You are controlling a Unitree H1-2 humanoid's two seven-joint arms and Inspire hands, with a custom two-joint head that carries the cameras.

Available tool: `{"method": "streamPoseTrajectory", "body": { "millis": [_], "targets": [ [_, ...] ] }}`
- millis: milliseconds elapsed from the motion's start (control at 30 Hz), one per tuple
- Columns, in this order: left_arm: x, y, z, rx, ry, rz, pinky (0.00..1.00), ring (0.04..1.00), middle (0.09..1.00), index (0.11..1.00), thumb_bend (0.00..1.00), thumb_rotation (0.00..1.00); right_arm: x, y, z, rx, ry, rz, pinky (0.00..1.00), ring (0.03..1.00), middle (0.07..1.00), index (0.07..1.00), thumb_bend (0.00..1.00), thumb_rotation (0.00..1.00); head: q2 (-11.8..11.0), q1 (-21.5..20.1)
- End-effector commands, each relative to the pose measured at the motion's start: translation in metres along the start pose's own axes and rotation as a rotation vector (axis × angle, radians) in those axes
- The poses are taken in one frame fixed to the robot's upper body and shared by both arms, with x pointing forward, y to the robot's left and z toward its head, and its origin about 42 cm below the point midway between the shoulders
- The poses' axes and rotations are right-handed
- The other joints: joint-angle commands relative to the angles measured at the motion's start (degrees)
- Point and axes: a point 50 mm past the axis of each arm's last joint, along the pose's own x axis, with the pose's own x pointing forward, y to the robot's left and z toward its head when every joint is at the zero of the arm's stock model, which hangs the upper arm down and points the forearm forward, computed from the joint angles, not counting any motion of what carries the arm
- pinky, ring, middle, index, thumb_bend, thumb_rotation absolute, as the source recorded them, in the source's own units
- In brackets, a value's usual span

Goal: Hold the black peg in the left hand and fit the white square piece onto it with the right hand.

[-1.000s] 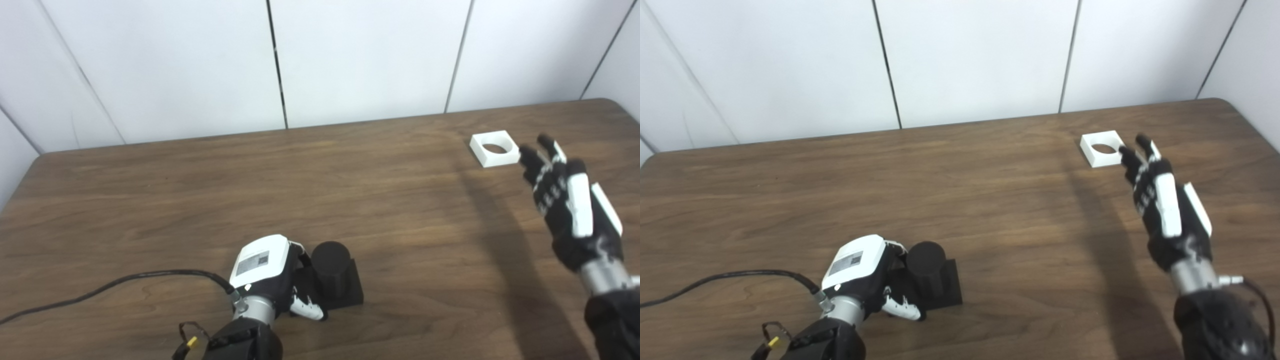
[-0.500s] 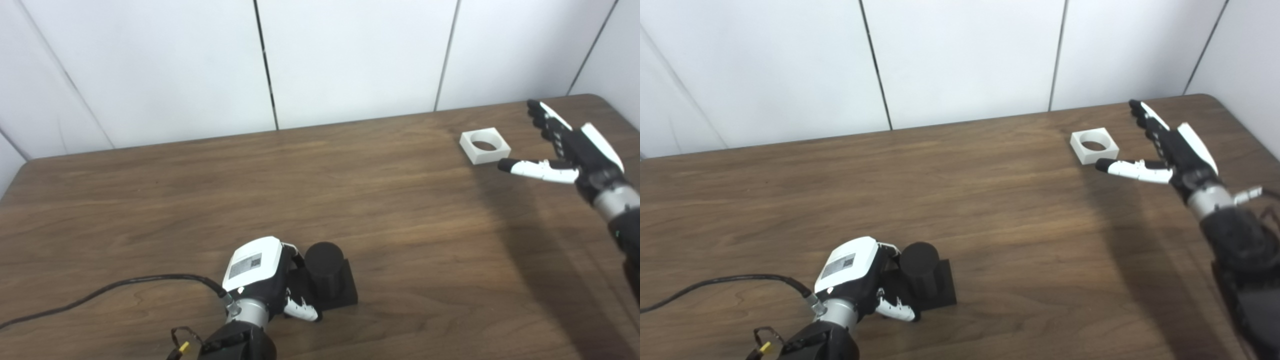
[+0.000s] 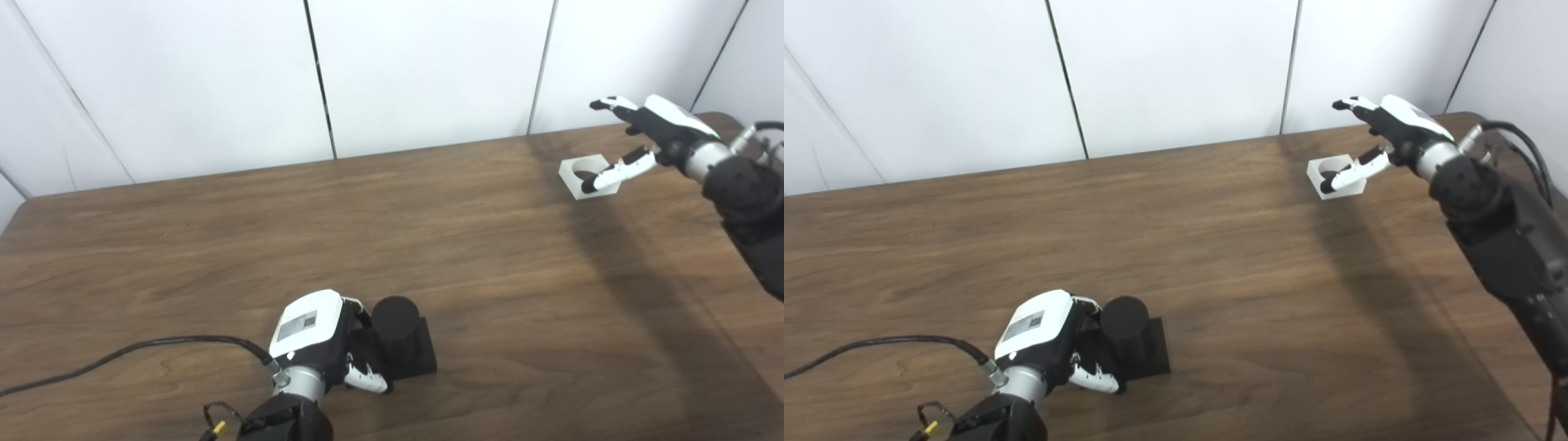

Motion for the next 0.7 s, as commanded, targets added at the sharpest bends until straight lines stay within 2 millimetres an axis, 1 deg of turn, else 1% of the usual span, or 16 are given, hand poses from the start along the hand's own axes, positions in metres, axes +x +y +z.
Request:
{"method": "streamPoseTrajectory", "body": {
  "millis": [0,100,167,233,400,667],
  "targets": [
    [0.006,-0.015,0.001,0.004,0.014,-0.074,1.00,0.946,0.852,0.485,0.52,0.06,0.007,-0.041,0.014,-0.106,-0.016,-0.073,0.87,1.000,1.000,0.932,1.00,0.24,0.1,0.0],
    [0.005,-0.016,0.002,-0.006,0.017,-0.068,1.00,0.946,0.850,0.485,0.52,0.05,0.022,-0.044,0.019,-0.189,0.004,-0.057,0.92,1.000,1.000,0.927,1.00,0.23,-0.1,0.3],
    [0.006,-0.016,0.002,-0.007,0.019,-0.067,1.00,0.946,0.849,0.485,0.52,0.05,0.030,-0.047,0.021,-0.200,0.016,-0.046,0.98,1.000,1.000,0.922,1.00,0.19,-0.1,0.3],
    [0.006,-0.017,0.002,-0.005,0.020,-0.068,1.00,0.945,0.847,0.484,0.52,0.05,0.035,-0.049,0.022,-0.212,0.025,-0.034,0.99,1.000,1.000,0.923,0.99,0.18,-0.1,0.3],
    [0.005,-0.017,0.003,-0.004,0.018,-0.070,1.00,0.947,0.849,0.484,0.52,0.05,0.050,-0.052,0.024,-0.293,0.053,0.000,1.00,1.000,1.000,0.915,1.00,0.18,0.0,0.1],
    [0.003,-0.018,0.005,-0.013,0.023,-0.069,1.00,0.944,0.846,0.485,0.52,0.05,0.063,-0.040,0.026,-0.404,0.100,0.070,1.00,1.000,1.000,0.910,1.00,0.16,0.1,0.5]
  ]
}}
